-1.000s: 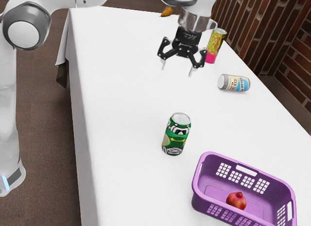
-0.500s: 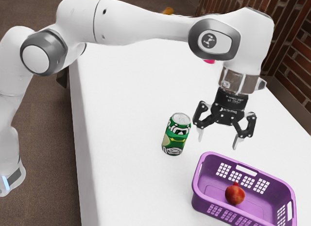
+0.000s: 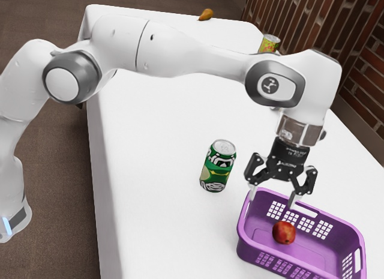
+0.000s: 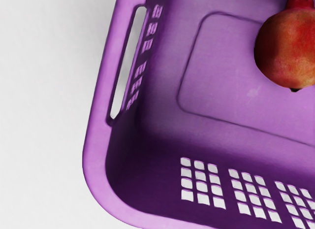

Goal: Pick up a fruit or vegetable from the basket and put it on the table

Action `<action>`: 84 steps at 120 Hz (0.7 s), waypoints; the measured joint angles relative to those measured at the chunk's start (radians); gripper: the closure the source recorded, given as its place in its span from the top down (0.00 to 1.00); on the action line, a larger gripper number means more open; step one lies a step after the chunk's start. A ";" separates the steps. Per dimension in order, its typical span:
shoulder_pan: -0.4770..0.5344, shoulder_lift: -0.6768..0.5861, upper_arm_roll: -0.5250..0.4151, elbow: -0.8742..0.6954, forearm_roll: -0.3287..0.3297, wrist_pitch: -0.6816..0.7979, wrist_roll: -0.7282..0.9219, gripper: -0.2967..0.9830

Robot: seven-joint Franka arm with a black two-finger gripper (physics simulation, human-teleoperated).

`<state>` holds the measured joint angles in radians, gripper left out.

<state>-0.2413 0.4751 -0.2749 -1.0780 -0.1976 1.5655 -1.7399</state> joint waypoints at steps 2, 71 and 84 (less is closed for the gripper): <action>0.003 0.004 0.000 0.000 0.000 0.003 -0.001 0.77; 0.018 0.074 -0.006 0.001 0.002 0.108 0.043 0.77; 0.016 0.077 -0.006 0.000 0.003 0.114 0.085 0.77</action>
<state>-0.2248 0.5522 -0.2807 -1.0782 -0.1944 1.6794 -1.6550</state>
